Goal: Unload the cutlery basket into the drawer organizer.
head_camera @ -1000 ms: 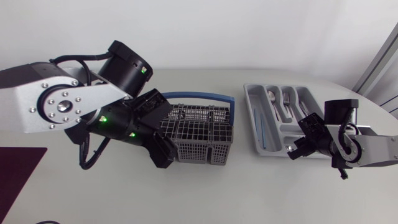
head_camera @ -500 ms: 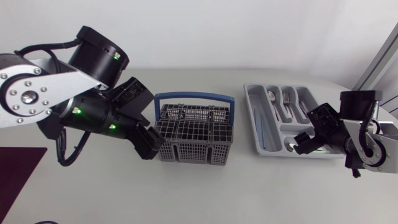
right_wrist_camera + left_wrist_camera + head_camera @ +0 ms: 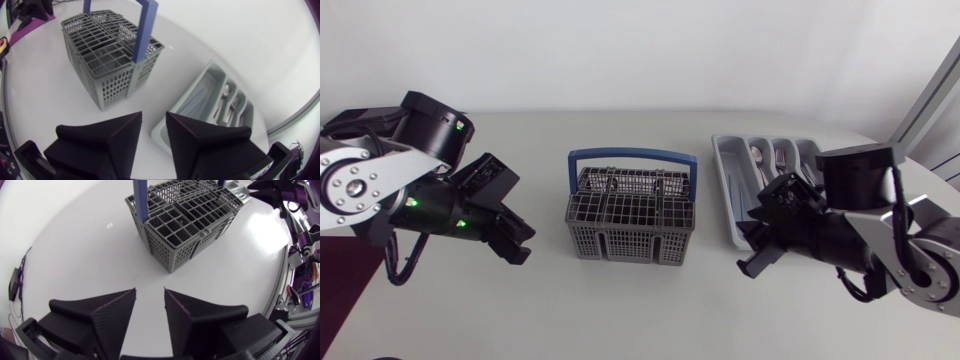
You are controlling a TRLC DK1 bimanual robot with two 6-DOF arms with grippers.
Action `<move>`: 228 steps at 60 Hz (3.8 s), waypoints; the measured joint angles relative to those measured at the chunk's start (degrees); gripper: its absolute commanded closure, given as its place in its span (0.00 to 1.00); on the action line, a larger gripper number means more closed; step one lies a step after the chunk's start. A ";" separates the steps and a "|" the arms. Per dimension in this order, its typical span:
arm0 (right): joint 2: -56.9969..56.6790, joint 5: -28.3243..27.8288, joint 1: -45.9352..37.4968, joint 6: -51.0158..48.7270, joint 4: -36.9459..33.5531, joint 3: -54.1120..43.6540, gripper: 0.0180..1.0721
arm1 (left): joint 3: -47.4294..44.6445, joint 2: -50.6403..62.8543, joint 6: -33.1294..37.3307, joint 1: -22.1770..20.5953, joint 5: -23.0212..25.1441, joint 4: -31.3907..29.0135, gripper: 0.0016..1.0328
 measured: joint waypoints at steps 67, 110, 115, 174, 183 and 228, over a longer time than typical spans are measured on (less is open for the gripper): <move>31.28 -4.42 4.20 8.66 3.06 21.38 0.95 | 6.82 18.19 -0.61 -2.91 0.61 8.79 0.76; 14.78 -2.67 10.78 9.14 0.96 15.98 0.95 | 7.93 7.69 -5.20 -4.42 4.92 8.46 0.76; 17.33 -2.54 11.23 9.51 1.97 16.31 0.95 | 7.98 10.56 -5.62 -4.44 4.92 9.92 0.76; 0.09 6.67 10.45 8.90 6.10 8.28 0.95 | 5.97 -5.79 -6.67 3.67 4.92 9.35 0.75; -6.64 8.04 5.81 6.84 6.25 3.87 0.94 | 1.70 -10.05 -6.64 8.96 4.92 9.42 0.74; -36.92 7.56 -11.41 0.44 0.85 -9.18 0.04 | -17.00 -44.85 -8.37 23.39 3.45 11.19 0.04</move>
